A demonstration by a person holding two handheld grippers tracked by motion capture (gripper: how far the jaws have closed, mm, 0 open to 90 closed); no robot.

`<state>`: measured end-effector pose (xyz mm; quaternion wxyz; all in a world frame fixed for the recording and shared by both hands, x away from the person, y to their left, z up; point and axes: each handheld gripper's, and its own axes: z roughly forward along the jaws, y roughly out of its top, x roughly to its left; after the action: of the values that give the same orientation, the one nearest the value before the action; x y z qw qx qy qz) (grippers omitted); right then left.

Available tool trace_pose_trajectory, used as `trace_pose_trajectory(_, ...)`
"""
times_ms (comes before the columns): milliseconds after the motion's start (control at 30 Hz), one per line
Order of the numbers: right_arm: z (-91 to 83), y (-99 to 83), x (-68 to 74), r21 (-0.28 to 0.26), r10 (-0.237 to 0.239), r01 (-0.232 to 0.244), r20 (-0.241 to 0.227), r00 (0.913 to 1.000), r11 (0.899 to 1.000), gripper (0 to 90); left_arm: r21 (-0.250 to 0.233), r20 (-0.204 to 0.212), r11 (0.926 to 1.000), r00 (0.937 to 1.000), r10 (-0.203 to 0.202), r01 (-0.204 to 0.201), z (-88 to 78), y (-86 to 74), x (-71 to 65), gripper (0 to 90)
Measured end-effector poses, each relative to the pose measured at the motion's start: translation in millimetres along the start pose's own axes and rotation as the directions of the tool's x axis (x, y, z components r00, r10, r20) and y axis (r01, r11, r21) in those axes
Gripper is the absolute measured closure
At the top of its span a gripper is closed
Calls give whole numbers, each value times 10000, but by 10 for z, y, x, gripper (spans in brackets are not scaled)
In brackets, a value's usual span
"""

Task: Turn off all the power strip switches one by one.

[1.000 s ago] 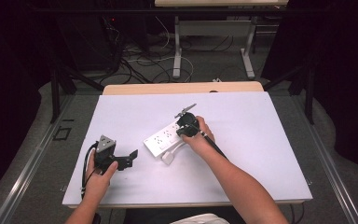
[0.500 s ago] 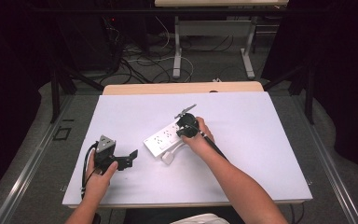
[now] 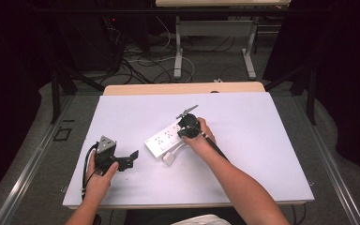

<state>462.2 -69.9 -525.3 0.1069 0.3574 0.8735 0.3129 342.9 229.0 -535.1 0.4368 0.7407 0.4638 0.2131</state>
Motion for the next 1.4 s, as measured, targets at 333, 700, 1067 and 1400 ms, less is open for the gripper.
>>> trace_pose_trajectory(333, -3, -5, 21, -74, 176, -175, 121, 9998, 9998, 848, -4, 1, 10000, 10000, -46, 46, 0, 0, 2, 4)
trace_pose_trajectory(700, -30, 9, 131, -202, 205, -210, -255, 9995, 9996, 813, 9, -5, 10000, 10000, -17, 17, 2, 1, 0, 4)
trace_pose_trajectory(1067, -2, 30, 304, -155, -68, 57, -730, 9973, 9999, 795, 10, -4, 10000, 10000, -27, 27, 1, 0, 1, 4)
trace_pose_trajectory(1400, 27, 23, 331, -25, -227, 226, -704, 9973, 9997, 768, 50, 1, 10000, 10000, -9, 9, 1, 2, 0, 4)
